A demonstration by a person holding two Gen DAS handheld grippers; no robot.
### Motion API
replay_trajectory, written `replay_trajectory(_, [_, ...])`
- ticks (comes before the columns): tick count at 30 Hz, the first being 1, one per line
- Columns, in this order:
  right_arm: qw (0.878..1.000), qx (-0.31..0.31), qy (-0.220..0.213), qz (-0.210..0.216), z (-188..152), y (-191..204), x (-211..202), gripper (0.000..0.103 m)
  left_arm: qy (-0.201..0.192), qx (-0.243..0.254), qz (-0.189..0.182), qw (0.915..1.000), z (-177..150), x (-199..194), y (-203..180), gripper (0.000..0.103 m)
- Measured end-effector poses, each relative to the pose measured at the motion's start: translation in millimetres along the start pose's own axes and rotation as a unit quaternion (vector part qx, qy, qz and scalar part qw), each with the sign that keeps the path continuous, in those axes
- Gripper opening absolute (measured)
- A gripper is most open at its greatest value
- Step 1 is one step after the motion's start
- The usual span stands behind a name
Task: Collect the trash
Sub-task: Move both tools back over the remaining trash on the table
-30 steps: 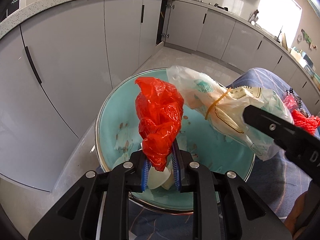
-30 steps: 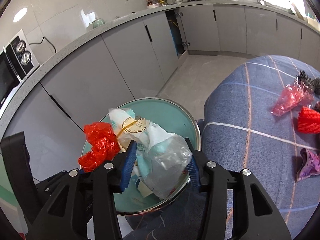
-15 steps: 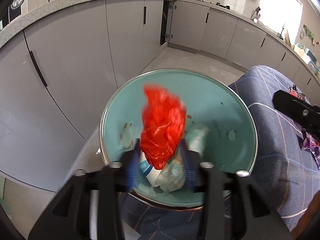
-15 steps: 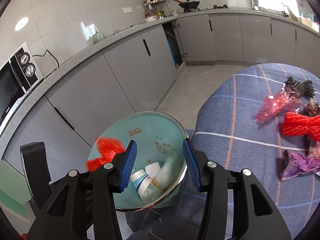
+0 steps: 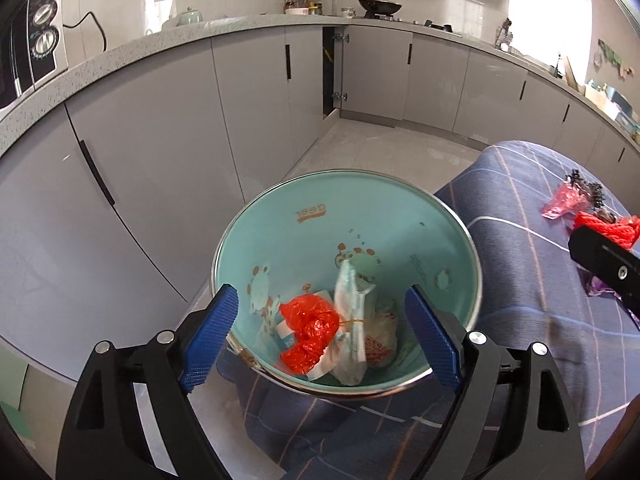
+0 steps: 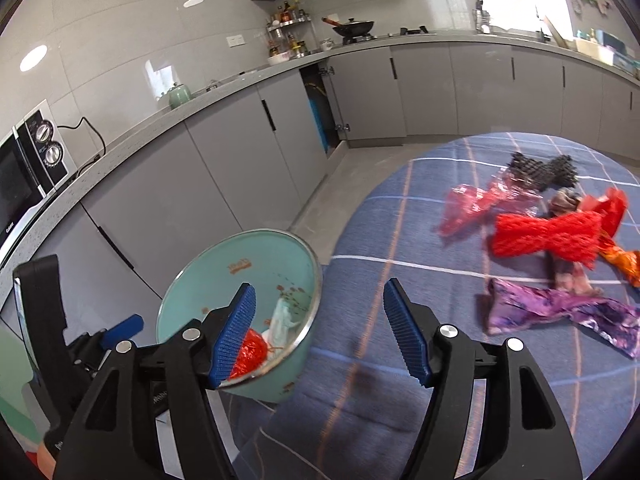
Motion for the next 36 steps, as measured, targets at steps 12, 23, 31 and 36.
replay_trajectory(12, [0.999,0.027,0.002,-0.028,-8,-43,-22,0.066,-0.002,0.021,-0.019,0.9996,-3,-16,-37,0.087])
replay_trajectory(23, [0.997,0.048,0.008,-0.060,-22,-91,-46,0.066,-0.003,0.053,-0.056,0.9970,-8,-25,-81,0.087])
replay_trajectory(31, [0.993,0.067,0.005,-0.094,-27,-138,-70,0.066,-0.003,0.085,-0.085,0.9928,-13,-31,-120,0.086])
replay_trajectory(36, [0.991,0.071,0.004,-0.117,-26,-168,-81,0.066,-0.004,0.106,-0.100,0.9893,-14,-33,-143,0.086])
Point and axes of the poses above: each gripper's, at about its wrist camera, not at the fingertips, and x roughly the way its jaws point, y to its left, z to its top, the point moved 6 cm from there along x, roughly the way its jaws point, and after that the axes turned 3 degrees about -y, right-handed, at the moved point
